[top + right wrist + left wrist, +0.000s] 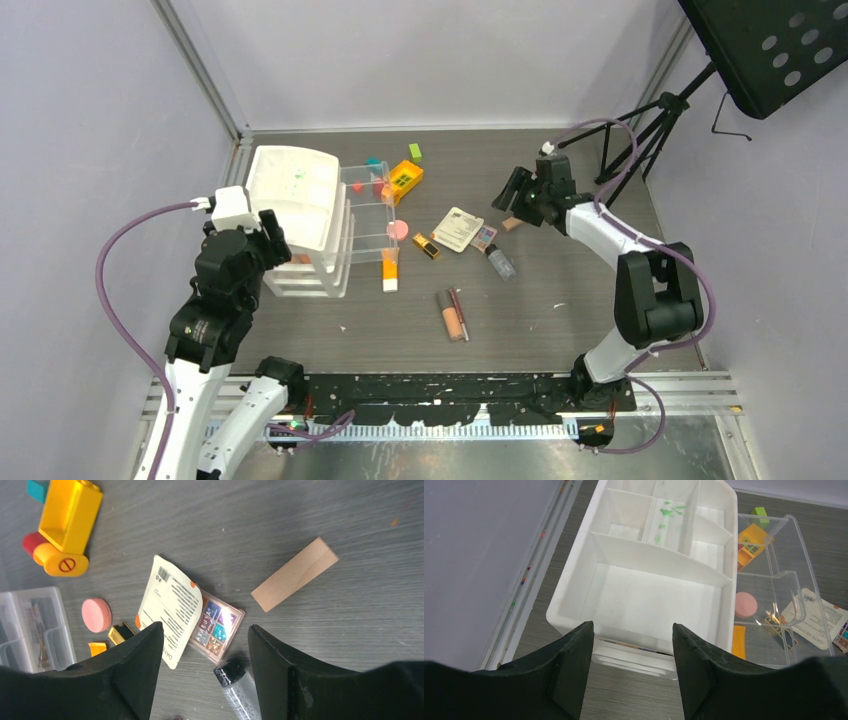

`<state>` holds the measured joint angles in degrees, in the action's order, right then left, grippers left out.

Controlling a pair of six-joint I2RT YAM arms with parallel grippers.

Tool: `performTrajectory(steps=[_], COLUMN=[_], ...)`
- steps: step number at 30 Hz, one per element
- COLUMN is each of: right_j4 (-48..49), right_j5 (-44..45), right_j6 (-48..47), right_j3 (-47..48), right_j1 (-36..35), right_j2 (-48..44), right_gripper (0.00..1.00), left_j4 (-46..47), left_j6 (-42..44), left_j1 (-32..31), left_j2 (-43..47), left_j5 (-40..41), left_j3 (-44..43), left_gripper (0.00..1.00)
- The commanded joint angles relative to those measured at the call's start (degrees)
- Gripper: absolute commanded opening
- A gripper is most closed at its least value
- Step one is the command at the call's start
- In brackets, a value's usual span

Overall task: Organize the makeup
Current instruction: Pick up the makeup from the center of the board.

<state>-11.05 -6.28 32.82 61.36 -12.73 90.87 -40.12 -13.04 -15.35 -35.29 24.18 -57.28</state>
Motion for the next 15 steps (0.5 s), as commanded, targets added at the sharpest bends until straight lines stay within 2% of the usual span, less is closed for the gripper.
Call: performTrajectory(steps=[1,8,15], right_j4=[8.4,17.11,21.15], right_j5=[-7.17,-13.05,-13.9], right_j6=[2.17,7.04,9.28], right_j3=[-1.58,-3.75,-5.29], right_j1=[0.09,1.28,1.23], right_j2=[2.0,8.18,11.16], right_gripper=[0.68,0.66,0.64], left_j4=[2.01,2.06,2.17], left_j6=[-0.08,-0.06,-0.06], left_j1=[0.24,0.23,0.24], left_j2=[-0.19,-0.44,-0.57], left_j5=[-0.19,-0.17,-0.03], left_j3=[0.07,0.15,0.16], left_gripper=[0.61,0.6,0.61])
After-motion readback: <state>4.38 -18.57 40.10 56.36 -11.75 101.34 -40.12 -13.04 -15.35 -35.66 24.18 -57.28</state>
